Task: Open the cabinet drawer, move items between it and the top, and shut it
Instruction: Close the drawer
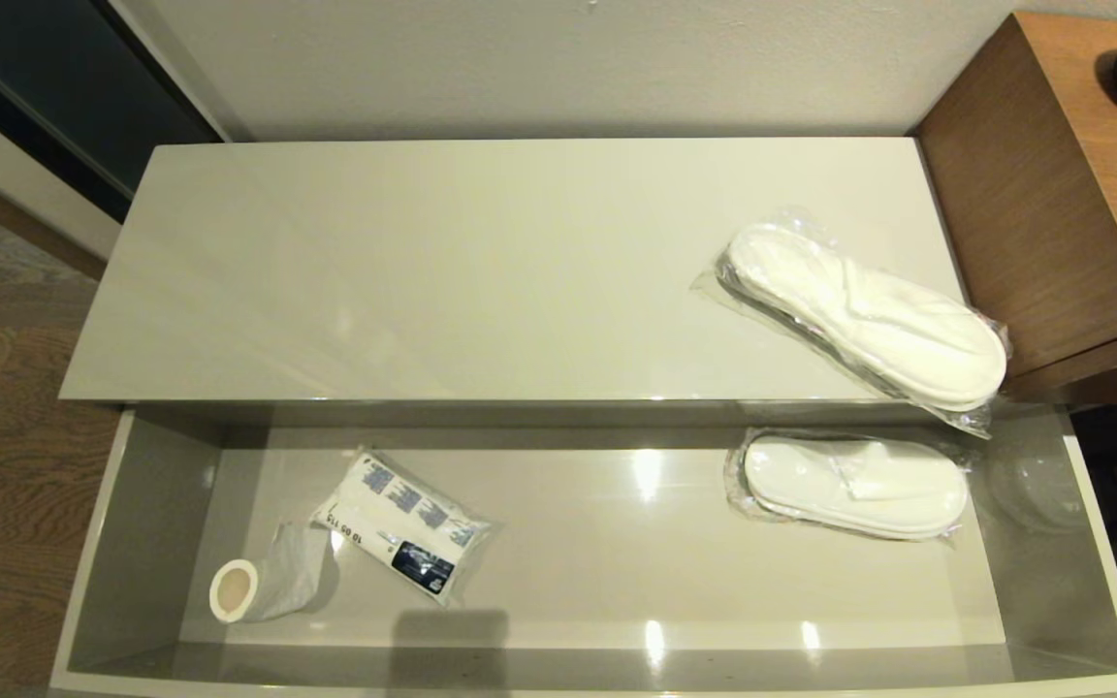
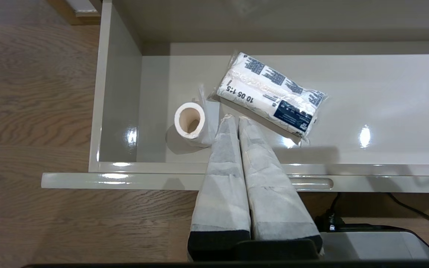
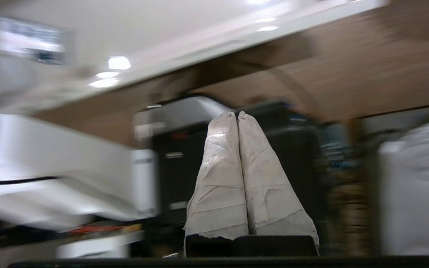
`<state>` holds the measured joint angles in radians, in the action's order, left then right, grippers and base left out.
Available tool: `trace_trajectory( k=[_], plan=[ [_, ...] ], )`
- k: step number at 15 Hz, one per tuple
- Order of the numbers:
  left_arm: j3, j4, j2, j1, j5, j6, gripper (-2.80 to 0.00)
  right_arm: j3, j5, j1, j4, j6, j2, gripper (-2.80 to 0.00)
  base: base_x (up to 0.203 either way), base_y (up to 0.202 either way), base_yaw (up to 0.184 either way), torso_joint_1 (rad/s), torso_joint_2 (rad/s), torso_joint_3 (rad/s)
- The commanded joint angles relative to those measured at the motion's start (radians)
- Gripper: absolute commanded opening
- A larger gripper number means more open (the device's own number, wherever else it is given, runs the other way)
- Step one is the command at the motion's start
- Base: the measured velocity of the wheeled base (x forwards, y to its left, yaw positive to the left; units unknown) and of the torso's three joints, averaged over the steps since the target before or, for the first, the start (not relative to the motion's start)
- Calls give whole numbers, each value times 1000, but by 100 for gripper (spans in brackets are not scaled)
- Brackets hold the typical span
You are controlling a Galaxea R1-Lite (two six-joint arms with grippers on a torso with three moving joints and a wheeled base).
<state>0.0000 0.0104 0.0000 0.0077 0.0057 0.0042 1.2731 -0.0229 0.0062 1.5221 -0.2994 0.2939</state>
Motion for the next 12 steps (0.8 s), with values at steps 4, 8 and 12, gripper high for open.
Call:
trace_trajectory(
  k=[4, 8, 12],
  plan=[
    [0, 0, 2, 0, 0, -1, -280, -154, 120, -22, -17, 81, -107, -280, 0, 0, 0, 0, 0, 0],
    [0, 0, 2, 0, 0, -1, -280, -216, 139, -28, -83, 119, -107, -280, 0, 0, 0, 0, 0, 0],
    [0, 0, 2, 0, 0, 0, -280, -169, 133, -26, -97, 154, -130, -280, 0, 0, 0, 0, 0, 0]
  ],
)
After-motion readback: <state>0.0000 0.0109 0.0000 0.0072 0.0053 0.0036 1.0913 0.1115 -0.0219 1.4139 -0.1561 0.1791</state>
